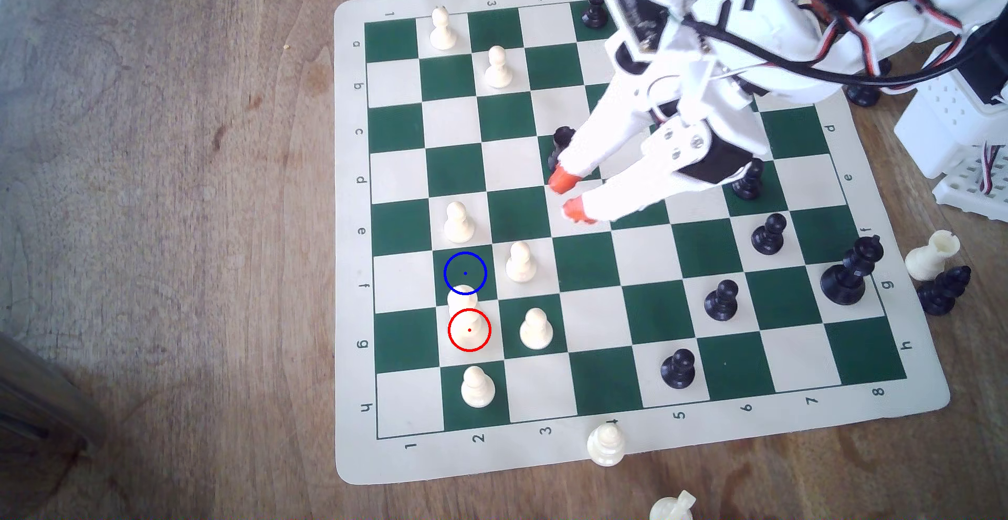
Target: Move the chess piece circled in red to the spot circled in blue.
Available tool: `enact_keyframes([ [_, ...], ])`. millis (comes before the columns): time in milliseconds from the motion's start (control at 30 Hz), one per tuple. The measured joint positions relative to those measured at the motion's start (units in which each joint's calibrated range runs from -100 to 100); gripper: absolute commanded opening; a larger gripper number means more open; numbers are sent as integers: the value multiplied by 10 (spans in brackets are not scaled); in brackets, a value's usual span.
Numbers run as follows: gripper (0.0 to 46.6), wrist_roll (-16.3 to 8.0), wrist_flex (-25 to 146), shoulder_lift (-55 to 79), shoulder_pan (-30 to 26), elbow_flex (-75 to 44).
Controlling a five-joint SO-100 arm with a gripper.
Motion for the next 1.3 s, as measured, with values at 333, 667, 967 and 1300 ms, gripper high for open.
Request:
enact_keyframes([
  [333, 110, -17, 68, 136, -15, -211],
  [667, 128, -30, 109, 311, -15, -380],
  [967, 145, -45, 104, 354, -15, -397],
  [1300, 138, -56, 79, 397, -15, -397],
])
